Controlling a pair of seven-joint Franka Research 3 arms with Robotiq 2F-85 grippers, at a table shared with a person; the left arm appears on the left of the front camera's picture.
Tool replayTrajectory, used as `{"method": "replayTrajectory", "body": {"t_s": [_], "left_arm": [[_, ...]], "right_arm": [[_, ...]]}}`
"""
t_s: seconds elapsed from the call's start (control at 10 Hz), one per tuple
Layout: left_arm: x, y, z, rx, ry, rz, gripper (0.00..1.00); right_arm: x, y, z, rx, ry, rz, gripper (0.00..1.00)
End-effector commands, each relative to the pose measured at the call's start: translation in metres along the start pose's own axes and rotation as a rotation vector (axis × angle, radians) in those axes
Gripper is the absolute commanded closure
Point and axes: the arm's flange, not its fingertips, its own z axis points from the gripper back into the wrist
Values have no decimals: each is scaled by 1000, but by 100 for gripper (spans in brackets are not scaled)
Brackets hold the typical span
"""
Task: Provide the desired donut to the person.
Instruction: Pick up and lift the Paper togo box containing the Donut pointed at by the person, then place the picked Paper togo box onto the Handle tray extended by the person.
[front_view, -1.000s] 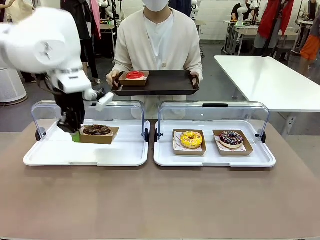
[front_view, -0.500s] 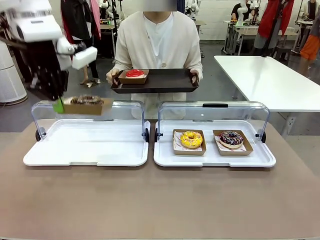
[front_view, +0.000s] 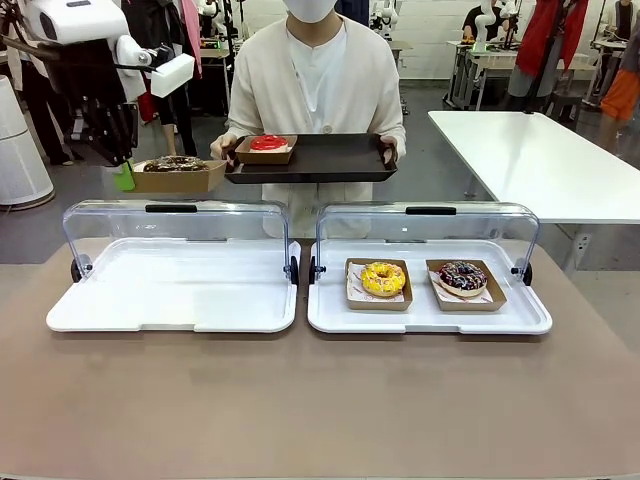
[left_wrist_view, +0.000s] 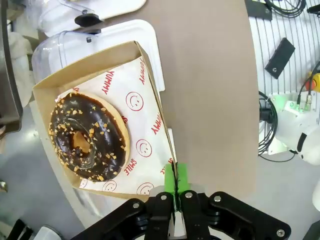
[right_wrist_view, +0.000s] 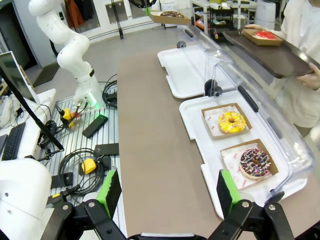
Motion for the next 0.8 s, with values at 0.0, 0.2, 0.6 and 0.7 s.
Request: {"method": "replayTrajectory", "body": {"t_s": [0.0, 0.2, 0.6, 0.7], "left_arm": [[2, -11, 6, 5, 4, -8, 100], [2, -11, 6, 5, 4, -8, 100], [2, -11, 6, 5, 4, -8, 100], [2, -11, 6, 5, 4, -8, 100]], "right_arm": [[0, 0, 0, 3, -12, 6, 0], [0, 0, 0, 3, -12, 6, 0], [0, 0, 0, 3, -12, 6, 0], [0, 0, 0, 3, -12, 6, 0]]}}
